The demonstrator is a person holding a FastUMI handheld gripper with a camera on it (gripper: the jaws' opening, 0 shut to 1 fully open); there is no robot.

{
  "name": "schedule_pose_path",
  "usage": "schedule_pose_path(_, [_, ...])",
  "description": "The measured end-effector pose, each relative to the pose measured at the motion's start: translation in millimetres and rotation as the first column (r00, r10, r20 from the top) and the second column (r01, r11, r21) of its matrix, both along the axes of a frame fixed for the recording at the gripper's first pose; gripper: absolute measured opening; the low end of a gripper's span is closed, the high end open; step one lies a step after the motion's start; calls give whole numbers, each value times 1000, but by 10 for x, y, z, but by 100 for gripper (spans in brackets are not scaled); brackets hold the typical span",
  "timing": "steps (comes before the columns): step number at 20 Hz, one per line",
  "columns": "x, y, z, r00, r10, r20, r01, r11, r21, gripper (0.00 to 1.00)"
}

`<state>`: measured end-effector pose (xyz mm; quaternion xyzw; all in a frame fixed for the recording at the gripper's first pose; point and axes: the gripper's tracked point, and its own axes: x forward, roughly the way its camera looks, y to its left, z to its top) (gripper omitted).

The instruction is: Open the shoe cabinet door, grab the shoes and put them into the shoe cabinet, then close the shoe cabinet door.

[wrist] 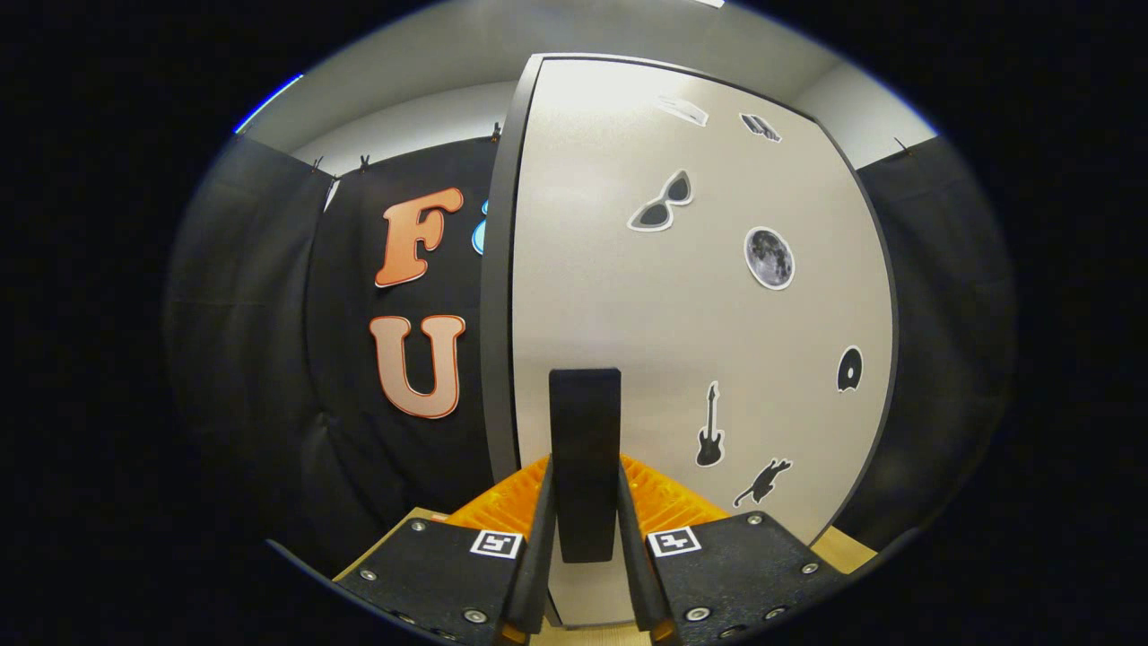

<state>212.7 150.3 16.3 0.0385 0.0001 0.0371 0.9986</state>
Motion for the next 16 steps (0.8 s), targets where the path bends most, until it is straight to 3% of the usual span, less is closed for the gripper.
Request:
schedule_pose_path(6, [-90,-35,-4,999,21,-47,-20,1000,20,30])
schedule_pose_path(16, [-519,-214,79,998,-29,-57,30,999,17,26])
